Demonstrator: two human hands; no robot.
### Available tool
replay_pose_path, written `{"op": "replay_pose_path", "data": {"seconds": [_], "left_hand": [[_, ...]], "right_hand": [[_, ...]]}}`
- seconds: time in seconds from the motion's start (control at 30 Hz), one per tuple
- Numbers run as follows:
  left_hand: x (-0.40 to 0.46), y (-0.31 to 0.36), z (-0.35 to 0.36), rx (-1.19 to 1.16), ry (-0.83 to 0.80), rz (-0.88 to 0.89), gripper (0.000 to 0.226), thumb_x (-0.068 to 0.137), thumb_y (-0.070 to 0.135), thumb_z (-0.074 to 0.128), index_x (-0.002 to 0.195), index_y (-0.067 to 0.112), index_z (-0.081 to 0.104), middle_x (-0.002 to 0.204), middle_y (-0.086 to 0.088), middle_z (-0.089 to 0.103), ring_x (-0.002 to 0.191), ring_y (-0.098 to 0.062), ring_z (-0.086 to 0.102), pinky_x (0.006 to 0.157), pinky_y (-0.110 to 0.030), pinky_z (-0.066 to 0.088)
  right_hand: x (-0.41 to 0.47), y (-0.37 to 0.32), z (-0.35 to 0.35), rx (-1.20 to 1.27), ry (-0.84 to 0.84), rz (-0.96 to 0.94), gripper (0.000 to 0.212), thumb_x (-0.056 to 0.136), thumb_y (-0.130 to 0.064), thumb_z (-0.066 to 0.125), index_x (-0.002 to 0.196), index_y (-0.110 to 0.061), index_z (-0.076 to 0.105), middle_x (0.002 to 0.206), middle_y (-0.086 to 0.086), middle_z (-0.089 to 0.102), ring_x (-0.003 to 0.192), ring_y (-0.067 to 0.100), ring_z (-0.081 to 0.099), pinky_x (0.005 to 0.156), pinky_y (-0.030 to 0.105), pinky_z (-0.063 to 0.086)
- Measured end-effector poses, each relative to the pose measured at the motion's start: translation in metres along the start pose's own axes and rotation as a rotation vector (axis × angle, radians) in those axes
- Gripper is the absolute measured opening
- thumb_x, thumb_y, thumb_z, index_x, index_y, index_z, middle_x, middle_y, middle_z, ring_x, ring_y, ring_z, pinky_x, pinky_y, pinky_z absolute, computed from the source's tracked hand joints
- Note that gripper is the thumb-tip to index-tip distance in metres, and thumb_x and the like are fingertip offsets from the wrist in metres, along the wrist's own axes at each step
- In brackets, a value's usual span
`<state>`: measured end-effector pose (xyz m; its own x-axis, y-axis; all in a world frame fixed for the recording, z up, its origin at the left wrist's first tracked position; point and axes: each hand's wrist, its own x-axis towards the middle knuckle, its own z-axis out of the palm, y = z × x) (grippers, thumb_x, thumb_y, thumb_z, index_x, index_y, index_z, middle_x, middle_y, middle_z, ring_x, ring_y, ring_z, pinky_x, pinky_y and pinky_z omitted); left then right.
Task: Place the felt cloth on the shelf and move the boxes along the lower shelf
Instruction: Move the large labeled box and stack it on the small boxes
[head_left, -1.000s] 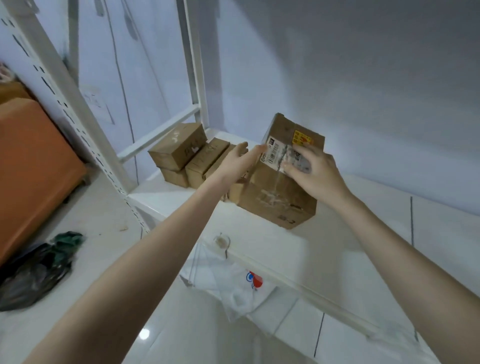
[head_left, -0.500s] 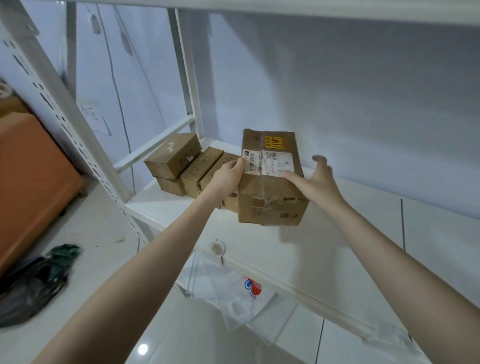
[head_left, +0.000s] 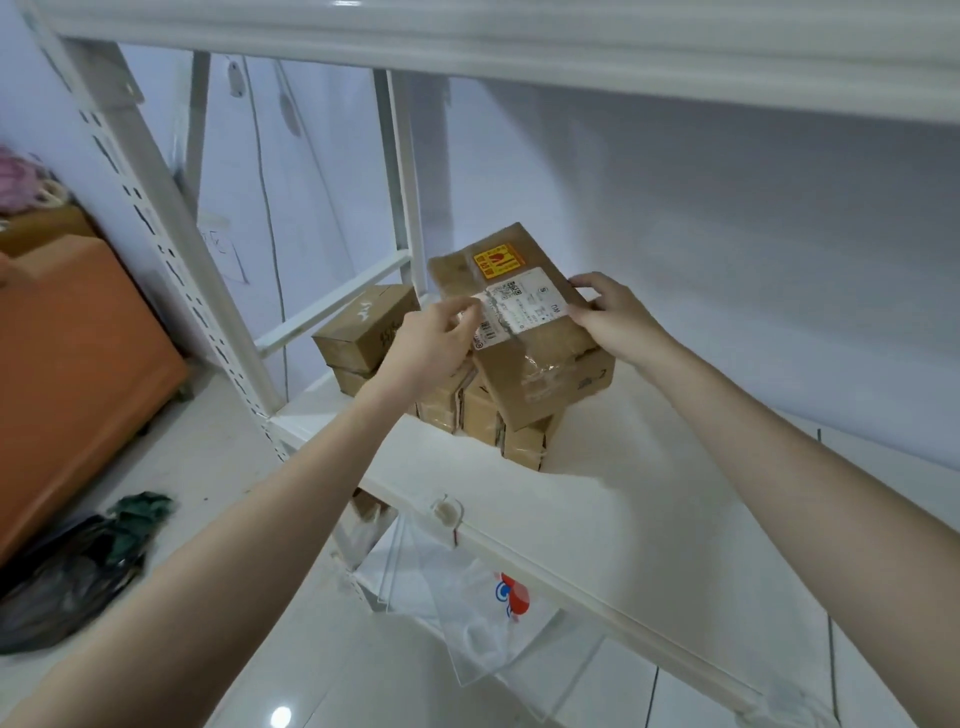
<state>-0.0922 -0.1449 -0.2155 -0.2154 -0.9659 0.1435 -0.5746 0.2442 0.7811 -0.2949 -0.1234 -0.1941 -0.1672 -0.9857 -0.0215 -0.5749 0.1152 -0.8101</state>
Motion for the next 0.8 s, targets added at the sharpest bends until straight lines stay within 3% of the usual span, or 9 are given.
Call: {"op": "replay_pose_path", "data": {"seconds": [0.1,0.2,0.27,0.37,0.53,0.63,0.7,0.8], "left_hand": [[0.003,-0.007,-0.013,-0.050,0.090,-0.027,0.037,0.094,0.030,0.038,0.122,0.024,0.062,0.092,-0.005,0.073,0.082,-0.028,0.071,0.072,-0.045,0.060],[0.005,-0.016,-0.021,0.090,0.092,0.033,0.044,0.086,0.017,0.047,0.128,0.021,0.057,0.083,-0.001,0.070,0.076,-0.021,0.067,0.067,-0.027,0.056],[0.007,-0.025,-0.020,0.153,0.061,0.105,0.054,0.081,0.015,0.055,0.134,0.021,0.051,0.094,-0.002,0.065,0.087,-0.019,0.063,0.079,-0.028,0.052],[0.013,-0.039,-0.013,0.208,0.064,0.182,0.054,0.083,0.022,0.066,0.135,0.025,0.049,0.099,0.001,0.052,0.090,-0.017,0.057,0.085,-0.032,0.050],[0.018,-0.048,-0.002,0.553,0.159,0.291,0.044,0.080,0.043,0.069,0.119,0.025,0.062,0.097,0.000,0.042,0.096,-0.023,0.043,0.077,-0.035,0.045],[0.026,-0.052,0.002,0.593,0.167,0.349,0.044,0.077,0.045,0.071,0.114,0.021,0.064,0.116,-0.007,0.051,0.111,-0.030,0.045,0.088,-0.040,0.043],[0.030,-0.054,0.003,0.550,0.092,0.376,0.045,0.080,0.046,0.068,0.115,0.019,0.060,0.129,-0.007,0.052,0.120,-0.030,0.047,0.097,-0.042,0.042],[0.033,-0.056,0.002,0.549,0.031,0.375,0.050,0.080,0.055,0.063,0.117,0.020,0.056,0.129,-0.001,0.053,0.113,-0.025,0.053,0.093,-0.034,0.041]], "right_hand": [[0.025,-0.016,0.005,0.023,-0.032,-0.047,0.036,0.094,-0.021,0.043,0.127,-0.027,0.053,0.125,0.007,0.061,0.111,0.025,0.059,0.098,0.040,0.047],[0.051,-0.025,0.006,0.066,-0.048,-0.087,0.035,0.092,-0.013,0.044,0.121,-0.025,0.062,0.129,0.006,0.059,0.117,0.023,0.055,0.097,0.031,0.042],[0.064,-0.027,0.007,0.084,-0.061,-0.091,0.036,0.092,-0.007,0.044,0.119,-0.021,0.065,0.127,0.005,0.059,0.112,0.021,0.055,0.090,0.026,0.043],[0.079,-0.024,0.013,0.090,-0.119,-0.068,0.036,0.092,-0.003,0.042,0.114,-0.019,0.067,0.117,0.005,0.060,0.100,0.017,0.055,0.073,0.020,0.044],[0.097,-0.007,0.025,0.077,-0.142,-0.038,0.041,0.090,0.003,0.037,0.107,-0.016,0.070,0.108,0.006,0.061,0.091,0.012,0.054,0.068,0.019,0.039],[0.106,0.005,0.035,-0.020,-0.096,-0.064,0.040,0.092,-0.005,0.037,0.101,-0.025,0.071,0.115,0.006,0.065,0.100,0.018,0.055,0.075,0.025,0.040],[0.109,0.011,0.039,-0.098,-0.071,-0.087,0.038,0.093,-0.008,0.038,0.107,-0.025,0.069,0.121,0.003,0.065,0.113,0.019,0.055,0.084,0.027,0.040],[0.105,0.014,0.041,-0.237,0.039,-0.201,0.034,0.096,-0.016,0.044,0.126,-0.022,0.059,0.135,0.002,0.057,0.129,0.020,0.046,0.102,0.030,0.034]]}}
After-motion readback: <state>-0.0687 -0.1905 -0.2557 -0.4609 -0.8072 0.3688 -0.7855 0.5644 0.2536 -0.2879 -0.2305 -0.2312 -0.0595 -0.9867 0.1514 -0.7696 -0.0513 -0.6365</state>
